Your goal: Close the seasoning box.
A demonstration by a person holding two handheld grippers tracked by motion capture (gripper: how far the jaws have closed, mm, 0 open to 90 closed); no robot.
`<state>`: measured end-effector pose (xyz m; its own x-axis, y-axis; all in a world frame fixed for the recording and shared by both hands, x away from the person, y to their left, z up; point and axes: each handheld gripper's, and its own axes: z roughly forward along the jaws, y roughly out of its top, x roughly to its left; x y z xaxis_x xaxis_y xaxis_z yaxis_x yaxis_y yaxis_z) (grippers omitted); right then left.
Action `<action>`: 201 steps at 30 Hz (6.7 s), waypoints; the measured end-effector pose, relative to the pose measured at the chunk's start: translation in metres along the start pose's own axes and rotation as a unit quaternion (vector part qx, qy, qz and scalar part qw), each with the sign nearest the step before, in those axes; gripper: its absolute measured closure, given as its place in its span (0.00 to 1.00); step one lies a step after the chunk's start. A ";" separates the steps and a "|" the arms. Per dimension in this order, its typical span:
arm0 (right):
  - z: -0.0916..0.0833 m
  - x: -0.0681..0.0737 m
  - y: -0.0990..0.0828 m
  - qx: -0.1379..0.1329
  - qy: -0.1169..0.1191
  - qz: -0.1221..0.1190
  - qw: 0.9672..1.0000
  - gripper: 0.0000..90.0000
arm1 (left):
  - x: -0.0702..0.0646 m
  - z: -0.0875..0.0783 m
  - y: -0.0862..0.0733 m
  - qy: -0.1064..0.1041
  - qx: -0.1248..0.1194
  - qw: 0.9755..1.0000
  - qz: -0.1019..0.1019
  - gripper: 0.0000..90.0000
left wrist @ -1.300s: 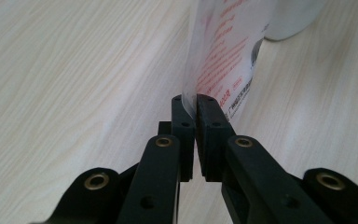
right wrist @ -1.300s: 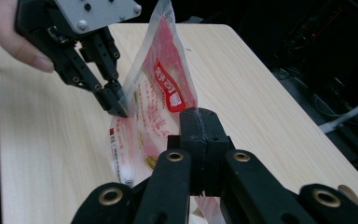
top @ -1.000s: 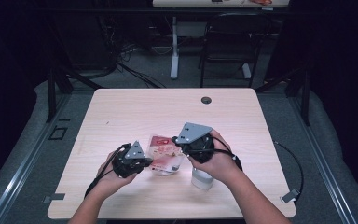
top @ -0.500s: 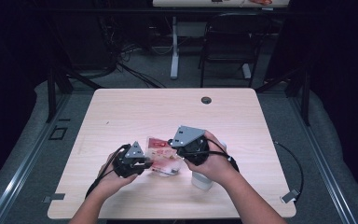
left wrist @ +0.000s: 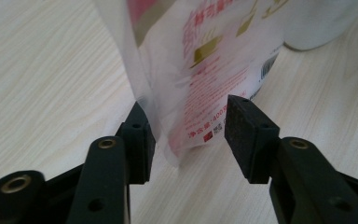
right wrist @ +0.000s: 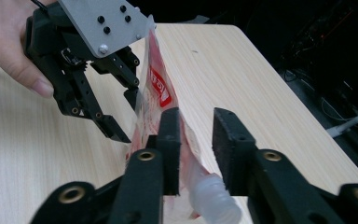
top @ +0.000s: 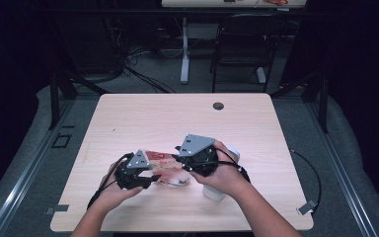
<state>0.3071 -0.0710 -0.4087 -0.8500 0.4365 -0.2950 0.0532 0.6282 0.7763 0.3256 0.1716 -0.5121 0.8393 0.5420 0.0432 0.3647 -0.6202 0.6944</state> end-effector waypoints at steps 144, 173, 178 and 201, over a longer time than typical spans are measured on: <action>-0.066 -0.057 -0.176 -0.094 -0.118 0.322 0.935 1.00 | 0.023 -0.038 -0.037 0.057 -0.009 0.995 -0.077 0.55; -0.055 -0.035 -0.162 -0.089 -0.065 0.288 0.951 0.85 | 0.030 -0.032 -0.041 0.065 -0.006 0.993 -0.097 0.53; -0.058 -0.038 -0.166 -0.088 -0.082 0.293 0.949 0.77 | 0.031 -0.030 -0.042 0.075 -0.001 0.992 -0.104 0.52; -0.057 -0.054 -0.208 -0.038 -0.173 0.337 0.925 0.60 | 0.031 -0.013 -0.048 0.078 0.008 0.990 -0.117 0.52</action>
<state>0.3117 -0.2623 -0.5224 -0.4182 0.9004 0.1199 0.4619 0.0971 0.8816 0.3292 0.2258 -0.5343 0.6595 0.7516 -0.0067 0.5493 -0.4759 0.6868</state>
